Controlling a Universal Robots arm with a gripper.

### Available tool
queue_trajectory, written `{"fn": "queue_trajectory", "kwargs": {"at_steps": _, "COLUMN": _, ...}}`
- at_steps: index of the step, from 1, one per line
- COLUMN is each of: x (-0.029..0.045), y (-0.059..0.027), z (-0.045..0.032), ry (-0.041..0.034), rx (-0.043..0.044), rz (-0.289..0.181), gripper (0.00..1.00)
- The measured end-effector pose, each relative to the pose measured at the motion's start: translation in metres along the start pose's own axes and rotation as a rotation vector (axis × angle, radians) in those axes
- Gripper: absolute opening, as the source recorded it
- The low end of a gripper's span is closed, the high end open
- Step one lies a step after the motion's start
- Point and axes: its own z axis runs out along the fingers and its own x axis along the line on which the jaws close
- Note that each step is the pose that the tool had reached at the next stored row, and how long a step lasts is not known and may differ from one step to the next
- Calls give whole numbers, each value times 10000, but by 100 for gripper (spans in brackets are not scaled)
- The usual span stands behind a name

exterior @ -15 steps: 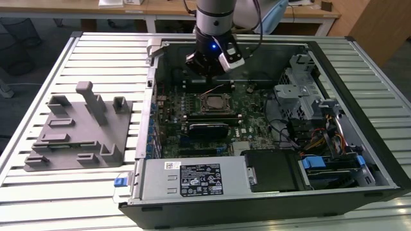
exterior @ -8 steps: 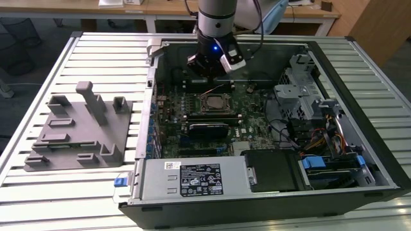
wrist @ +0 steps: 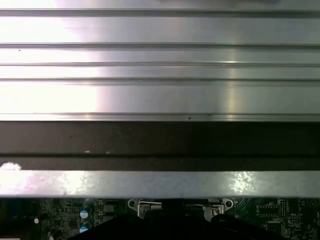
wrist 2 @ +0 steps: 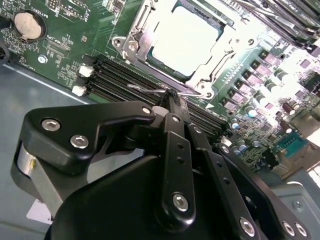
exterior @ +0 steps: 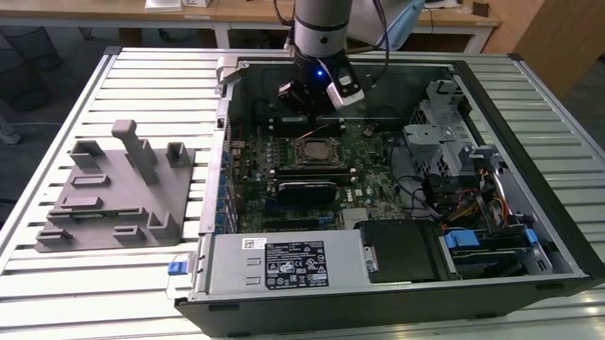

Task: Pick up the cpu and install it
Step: 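Install the first cpu locking lever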

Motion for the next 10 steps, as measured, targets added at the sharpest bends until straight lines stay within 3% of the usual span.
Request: {"fn": "queue_trajectory", "kwargs": {"at_steps": 10, "x": -49, "y": 1, "z": 31, "ry": 2, "rx": 0, "rz": -41, "gripper": 11}}
